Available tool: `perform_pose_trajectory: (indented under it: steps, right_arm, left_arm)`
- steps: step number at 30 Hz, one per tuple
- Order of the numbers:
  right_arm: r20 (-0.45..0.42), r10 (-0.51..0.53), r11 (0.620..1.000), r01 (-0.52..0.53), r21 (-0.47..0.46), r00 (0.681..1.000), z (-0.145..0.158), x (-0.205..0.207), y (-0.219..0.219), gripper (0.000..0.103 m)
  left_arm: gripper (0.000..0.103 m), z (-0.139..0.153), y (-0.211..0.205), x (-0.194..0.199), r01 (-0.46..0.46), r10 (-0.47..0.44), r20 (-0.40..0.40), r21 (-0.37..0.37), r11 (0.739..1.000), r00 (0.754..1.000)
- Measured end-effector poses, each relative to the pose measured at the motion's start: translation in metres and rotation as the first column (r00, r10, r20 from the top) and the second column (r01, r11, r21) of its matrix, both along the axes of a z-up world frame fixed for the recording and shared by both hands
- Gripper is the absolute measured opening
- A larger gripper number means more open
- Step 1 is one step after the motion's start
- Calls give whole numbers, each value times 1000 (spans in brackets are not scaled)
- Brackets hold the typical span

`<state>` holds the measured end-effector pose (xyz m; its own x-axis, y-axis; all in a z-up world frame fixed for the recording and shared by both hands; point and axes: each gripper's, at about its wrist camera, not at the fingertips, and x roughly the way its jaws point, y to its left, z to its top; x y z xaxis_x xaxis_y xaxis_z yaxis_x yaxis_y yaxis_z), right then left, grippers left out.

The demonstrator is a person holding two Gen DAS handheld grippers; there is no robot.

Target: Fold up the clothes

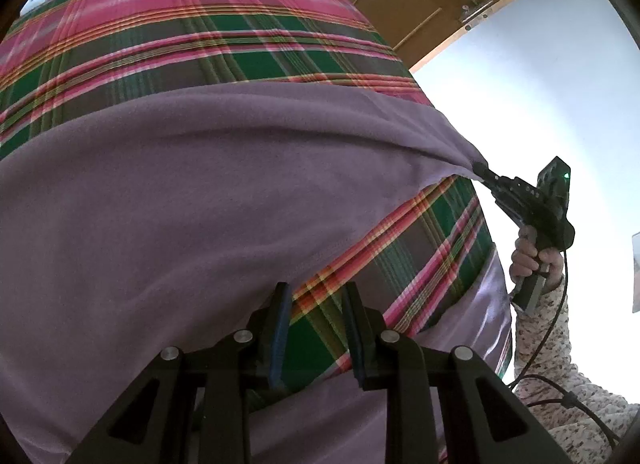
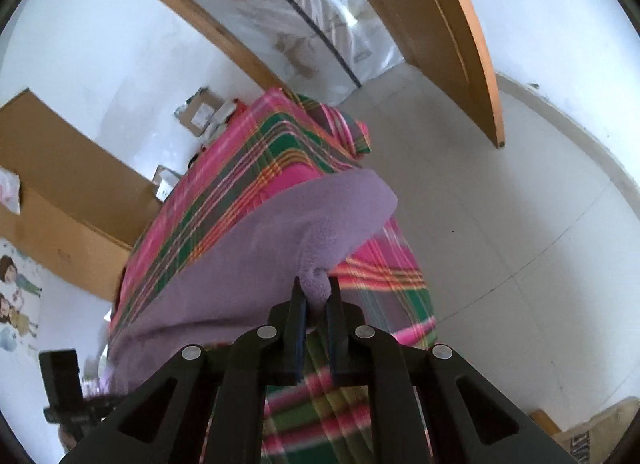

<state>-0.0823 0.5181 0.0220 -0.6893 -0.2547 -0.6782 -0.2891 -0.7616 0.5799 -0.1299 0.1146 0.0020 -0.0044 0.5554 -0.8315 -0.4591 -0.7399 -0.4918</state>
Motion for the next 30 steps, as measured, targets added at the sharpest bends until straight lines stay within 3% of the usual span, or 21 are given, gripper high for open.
perform_pose_trajectory:
  steps: [5,7,12,17,23,24,25,27,30]
  right_arm:
    - [19,-11,997,10,70,1000,11,1,5,19]
    - [-9,-25,996,26,90,1000,19,2,9,30]
    - [-36,-19,994,22,102,999,22,-23,22,33]
    - [26,-32,999,32,-17,999,-9,-54,38,34]
    - [55,-33,994,38,-103,998,-29,-62,39,34]
    - [47,-33,994,38,-103,998,-29,-62,38,33]
    - [37,-26,995,29,-94,999,-26,-62,36,21]
    - [17,-10,997,11,-76,1000,-22,-63,32,10]
    - [-15,-6,999,5,-41,1000,-13,-64,30,6]
  left_arm:
    - [26,0,1,0,1,-1,-4,-1,1000,1000]
    - [26,0,2,-1,5,-5,-5,-3,1000,1000]
    - [26,0,4,-1,6,-6,-6,-1,1000,1000]
    - [26,-1,3,-2,1,-1,2,8,1000,1000]
    - [26,-1,4,-2,2,-2,2,14,1000,1000]
    - [26,-1,5,-3,1,-1,2,15,1000,1000]
    - [26,-1,5,-3,1,-1,2,16,1000,1000]
    - [27,-1,6,-2,1,-1,0,14,1000,1000]
    - [26,-1,6,-1,3,-3,-3,11,1000,1000]
